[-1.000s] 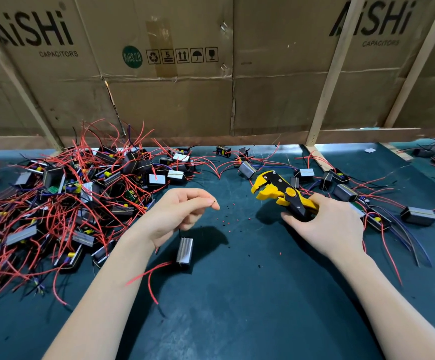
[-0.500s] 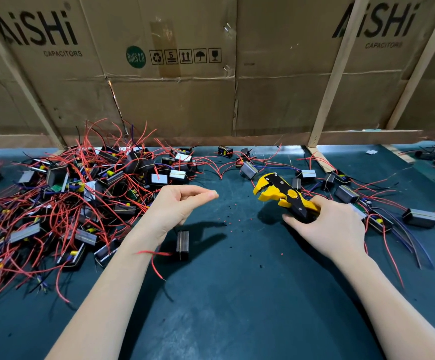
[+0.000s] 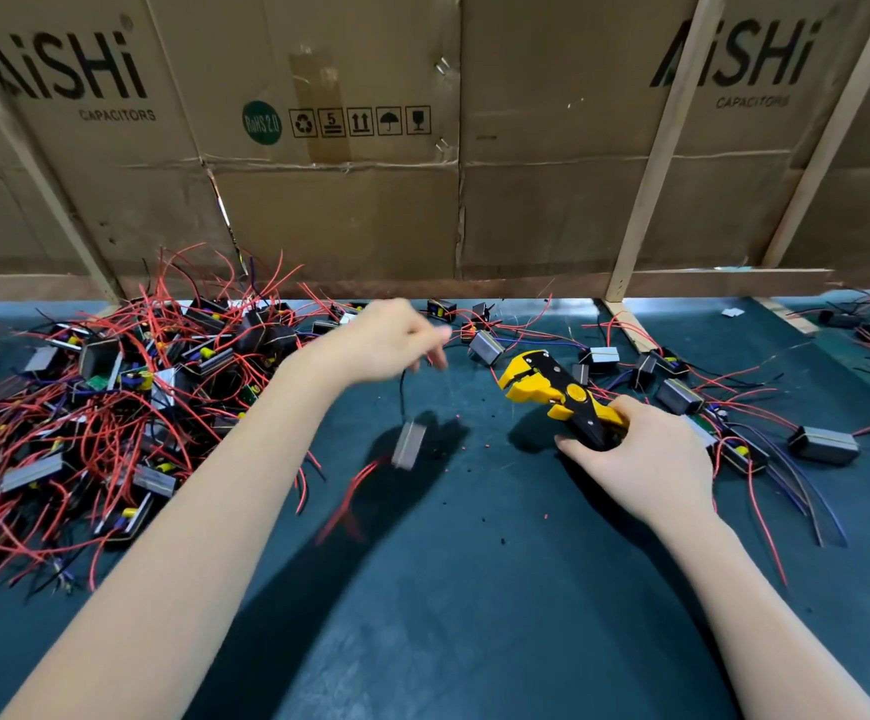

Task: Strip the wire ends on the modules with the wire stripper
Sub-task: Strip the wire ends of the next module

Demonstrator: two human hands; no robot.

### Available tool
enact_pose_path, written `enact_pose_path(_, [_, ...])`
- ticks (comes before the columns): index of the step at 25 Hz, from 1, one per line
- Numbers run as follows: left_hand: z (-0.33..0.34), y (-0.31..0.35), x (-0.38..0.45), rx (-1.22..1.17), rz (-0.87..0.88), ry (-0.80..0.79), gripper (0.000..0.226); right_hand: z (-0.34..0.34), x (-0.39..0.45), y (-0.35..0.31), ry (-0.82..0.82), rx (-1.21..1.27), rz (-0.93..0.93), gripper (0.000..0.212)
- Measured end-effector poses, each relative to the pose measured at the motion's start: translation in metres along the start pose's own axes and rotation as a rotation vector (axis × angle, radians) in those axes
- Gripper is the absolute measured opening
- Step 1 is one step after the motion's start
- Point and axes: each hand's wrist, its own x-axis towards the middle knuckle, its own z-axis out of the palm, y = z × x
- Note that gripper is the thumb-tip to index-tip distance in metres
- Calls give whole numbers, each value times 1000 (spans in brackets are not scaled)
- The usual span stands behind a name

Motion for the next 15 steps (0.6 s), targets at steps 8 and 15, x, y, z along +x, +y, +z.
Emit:
enact_pose_path(8, [-41, -25, 23, 240, -132, 100, 49, -6, 3, 5, -4, -2, 28, 44])
enact_pose_path(15, [-20, -71, -65, 535, -520, 133, 21, -8, -1, -4, -11, 6, -32, 45])
